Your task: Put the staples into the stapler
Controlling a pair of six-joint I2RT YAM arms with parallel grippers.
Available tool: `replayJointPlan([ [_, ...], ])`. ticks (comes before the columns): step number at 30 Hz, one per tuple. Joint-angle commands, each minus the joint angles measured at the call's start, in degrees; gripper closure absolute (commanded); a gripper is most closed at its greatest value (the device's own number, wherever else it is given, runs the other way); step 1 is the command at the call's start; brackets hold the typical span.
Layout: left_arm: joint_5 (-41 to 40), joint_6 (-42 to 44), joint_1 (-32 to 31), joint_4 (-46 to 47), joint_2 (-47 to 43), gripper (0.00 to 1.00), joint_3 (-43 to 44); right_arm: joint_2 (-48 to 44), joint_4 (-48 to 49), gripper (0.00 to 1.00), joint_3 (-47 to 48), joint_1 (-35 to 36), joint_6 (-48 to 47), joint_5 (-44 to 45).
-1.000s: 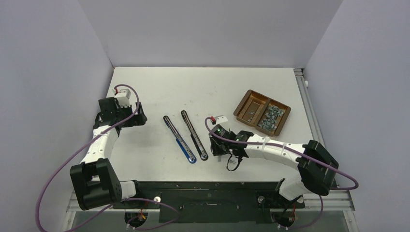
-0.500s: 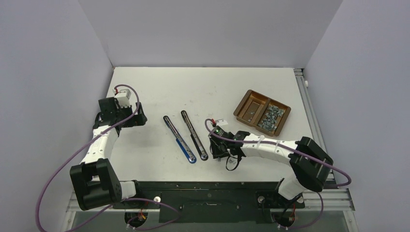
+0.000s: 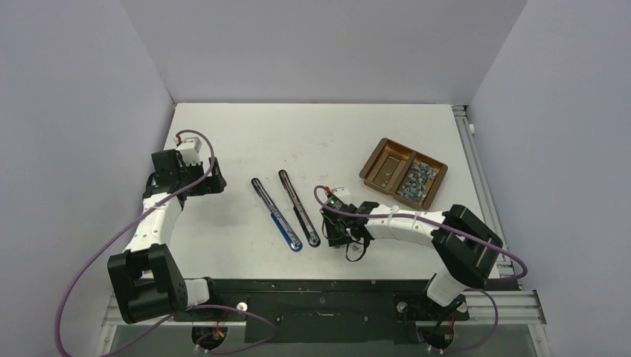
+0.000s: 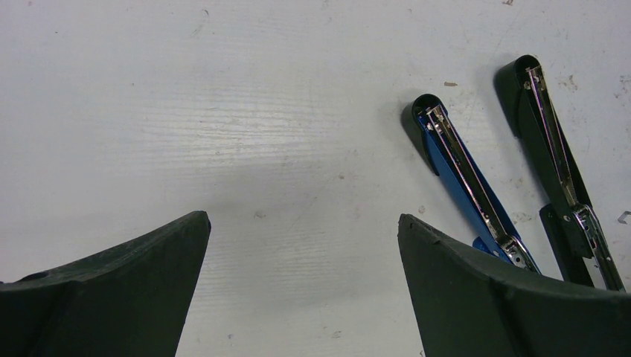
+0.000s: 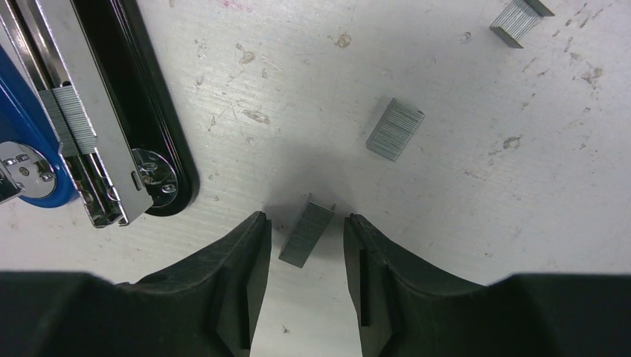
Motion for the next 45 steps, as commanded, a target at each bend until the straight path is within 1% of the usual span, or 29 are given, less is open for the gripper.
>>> replayJointPlan([
  [1,0.82,0.84,0.44,0.71,-1.30,0.04,3.01,1.91,1.24,0.60,0.64,-0.34,0.38,-0.75],
  [4,0.78,0.85,0.43,0.74,-1.31,0.04,3.01,2.61,1.32,0.62,1.19,-0.28,0.20,-0.68],
  [10,0.75,0.84,0.43,0.84,-1.38,0.04,2.92,3.72,0.83,0.71,2.30,-0.19,-0.36,0.49],
  [18,0.62,0.97,0.44,0.88,-1.50,0.04,2.88,5.70,-2.30,0.77,3.95,2.78,-1.40,5.03],
  [23,0.65,0.96,0.44,0.84,-1.55,0.04,2.92,7.29,-3.77,0.78,4.80,4.79,-1.82,7.36],
  [29,0.47,1.05,0.43,0.66,-1.84,0.04,2.92,6.23,-4.70,0.91,5.96,5.25,-2.65,9.46],
  [34,0.55,1.05,0.43,0.57,-1.86,0.04,3.10,2.50,-6.21,0.91,9.39,4.18,-5.27,11.38],
  [37,0.51,1.01,0.43,0.57,-1.81,0.04,3.02,-0.41,-5.49,0.91,12.33,3.54,-7.06,11.98],
  [41,0.61,0.98,0.43,0.66,-1.76,0.04,2.92,-3.47,-0.92,0.91,14.49,3.46,-9.79,13.36],
  [45,0.73,0.95,0.43,0.67,-1.77,0.04,2.94,-3.90,5.38,0.91,14.82,3.48,-12.18,13.45],
])
